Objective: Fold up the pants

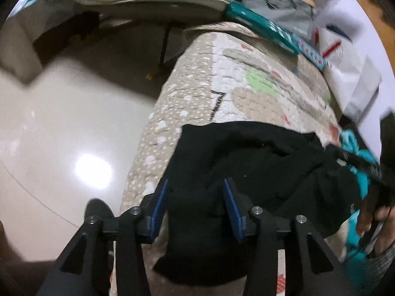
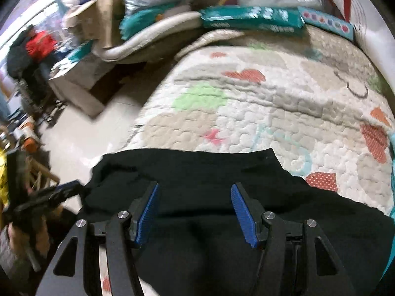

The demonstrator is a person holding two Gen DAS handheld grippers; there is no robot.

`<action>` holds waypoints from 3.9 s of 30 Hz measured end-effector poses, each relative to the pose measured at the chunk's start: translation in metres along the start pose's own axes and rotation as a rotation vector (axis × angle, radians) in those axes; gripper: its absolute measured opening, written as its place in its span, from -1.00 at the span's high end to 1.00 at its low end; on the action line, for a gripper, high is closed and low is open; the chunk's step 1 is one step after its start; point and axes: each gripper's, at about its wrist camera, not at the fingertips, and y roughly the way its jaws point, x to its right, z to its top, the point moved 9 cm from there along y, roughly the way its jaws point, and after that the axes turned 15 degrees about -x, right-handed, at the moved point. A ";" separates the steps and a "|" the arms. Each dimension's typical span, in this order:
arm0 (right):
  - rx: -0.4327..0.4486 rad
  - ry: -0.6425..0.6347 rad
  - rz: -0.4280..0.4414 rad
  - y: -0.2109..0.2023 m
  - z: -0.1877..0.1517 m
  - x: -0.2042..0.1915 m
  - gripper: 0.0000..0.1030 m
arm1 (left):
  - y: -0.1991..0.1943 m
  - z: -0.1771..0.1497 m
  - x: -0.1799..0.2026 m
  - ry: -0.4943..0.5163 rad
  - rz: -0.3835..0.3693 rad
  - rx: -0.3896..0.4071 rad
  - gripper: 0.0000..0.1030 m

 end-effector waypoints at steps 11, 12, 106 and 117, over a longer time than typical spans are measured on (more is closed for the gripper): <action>-0.063 0.187 -0.145 0.053 0.018 0.030 0.96 | 0.007 -0.006 0.021 0.141 0.101 -0.030 0.70; -0.044 0.182 -0.135 0.048 0.018 0.031 0.96 | 0.002 -0.003 0.021 0.130 0.087 -0.024 0.70; 0.070 -0.232 -0.111 -0.012 -0.005 -0.051 -0.59 | 0.030 -0.022 -0.034 -0.431 -0.108 0.024 -0.11; -0.143 -0.555 -0.085 0.099 0.050 -0.177 -0.59 | 0.033 -0.022 -0.041 -0.487 -0.119 0.046 -0.30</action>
